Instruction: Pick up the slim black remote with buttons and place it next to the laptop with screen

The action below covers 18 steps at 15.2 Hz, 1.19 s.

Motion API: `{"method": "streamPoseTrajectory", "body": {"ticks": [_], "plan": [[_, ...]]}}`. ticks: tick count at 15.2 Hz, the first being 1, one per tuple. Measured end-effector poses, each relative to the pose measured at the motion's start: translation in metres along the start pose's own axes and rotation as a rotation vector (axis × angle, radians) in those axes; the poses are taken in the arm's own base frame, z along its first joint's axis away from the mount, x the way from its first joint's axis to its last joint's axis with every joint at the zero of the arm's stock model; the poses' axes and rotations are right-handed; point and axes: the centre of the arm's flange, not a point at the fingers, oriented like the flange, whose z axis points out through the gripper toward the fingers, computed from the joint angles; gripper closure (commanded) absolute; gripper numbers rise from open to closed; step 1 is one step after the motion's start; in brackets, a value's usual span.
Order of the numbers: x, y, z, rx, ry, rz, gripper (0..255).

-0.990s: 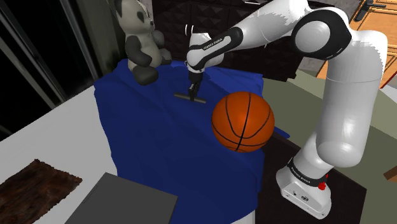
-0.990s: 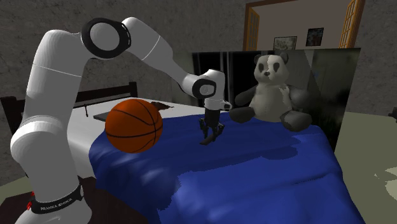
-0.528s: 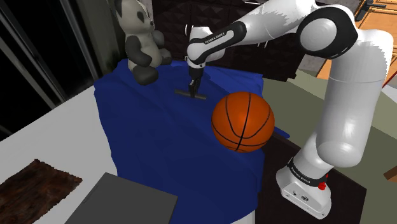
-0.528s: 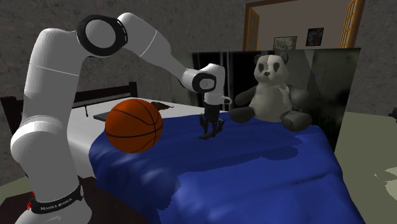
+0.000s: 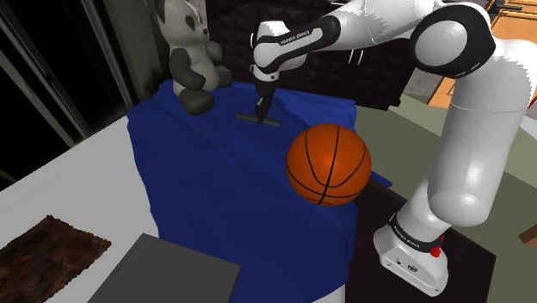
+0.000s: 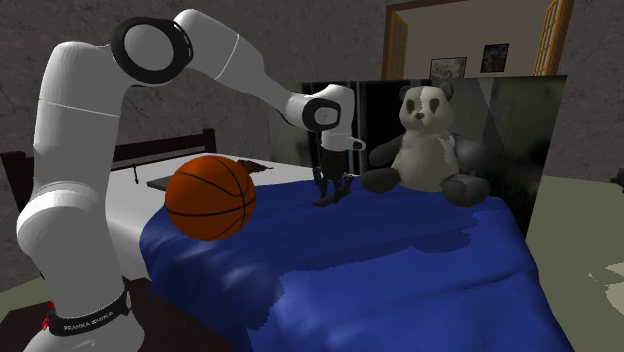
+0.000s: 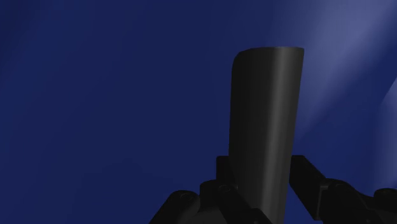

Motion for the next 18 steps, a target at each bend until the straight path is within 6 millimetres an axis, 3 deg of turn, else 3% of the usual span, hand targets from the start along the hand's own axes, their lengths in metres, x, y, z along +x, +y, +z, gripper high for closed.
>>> {"method": "streamPoseTrajectory", "body": {"ticks": [5,18], "plan": [[-0.001,-0.007,-0.021,0.0,0.0,0.0,255],[-0.054,-0.166,-0.012,0.0,0.0,-0.001,255]]}}
